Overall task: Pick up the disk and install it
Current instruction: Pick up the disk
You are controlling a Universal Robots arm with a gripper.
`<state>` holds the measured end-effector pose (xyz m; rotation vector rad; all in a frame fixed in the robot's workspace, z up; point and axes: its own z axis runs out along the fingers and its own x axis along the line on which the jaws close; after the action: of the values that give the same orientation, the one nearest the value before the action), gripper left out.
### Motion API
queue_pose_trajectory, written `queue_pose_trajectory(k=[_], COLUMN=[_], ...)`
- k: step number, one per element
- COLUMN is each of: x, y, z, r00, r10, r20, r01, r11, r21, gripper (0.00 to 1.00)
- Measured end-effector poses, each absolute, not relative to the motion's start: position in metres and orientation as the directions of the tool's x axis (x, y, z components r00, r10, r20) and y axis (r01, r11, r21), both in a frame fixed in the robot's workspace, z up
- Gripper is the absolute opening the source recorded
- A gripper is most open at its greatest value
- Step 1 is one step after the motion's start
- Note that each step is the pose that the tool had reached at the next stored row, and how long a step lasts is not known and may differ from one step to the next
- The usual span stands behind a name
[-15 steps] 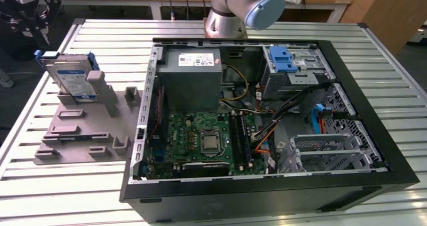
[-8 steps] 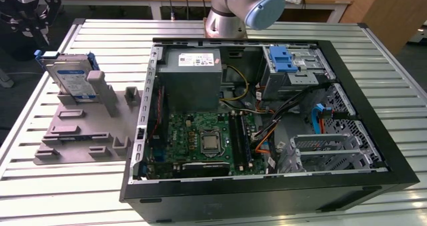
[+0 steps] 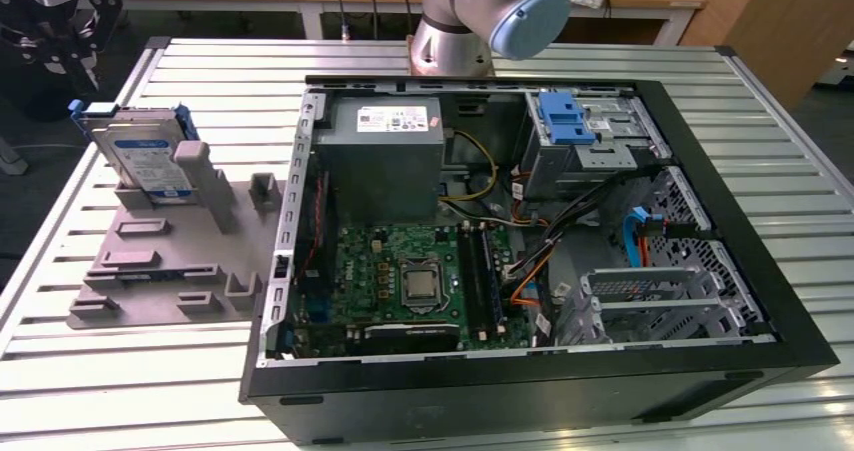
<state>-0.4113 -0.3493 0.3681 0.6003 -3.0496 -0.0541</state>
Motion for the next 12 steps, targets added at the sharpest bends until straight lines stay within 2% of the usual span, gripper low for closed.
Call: queue_pose_trajectory(k=[12], x=[-0.4113], y=[-0.3493], z=[0.3681], r00=[-0.915], r10=[-0.404], r20=[0.026], r01=[-0.402], r11=[0.915], r21=[0.041], gripper=[0.11])
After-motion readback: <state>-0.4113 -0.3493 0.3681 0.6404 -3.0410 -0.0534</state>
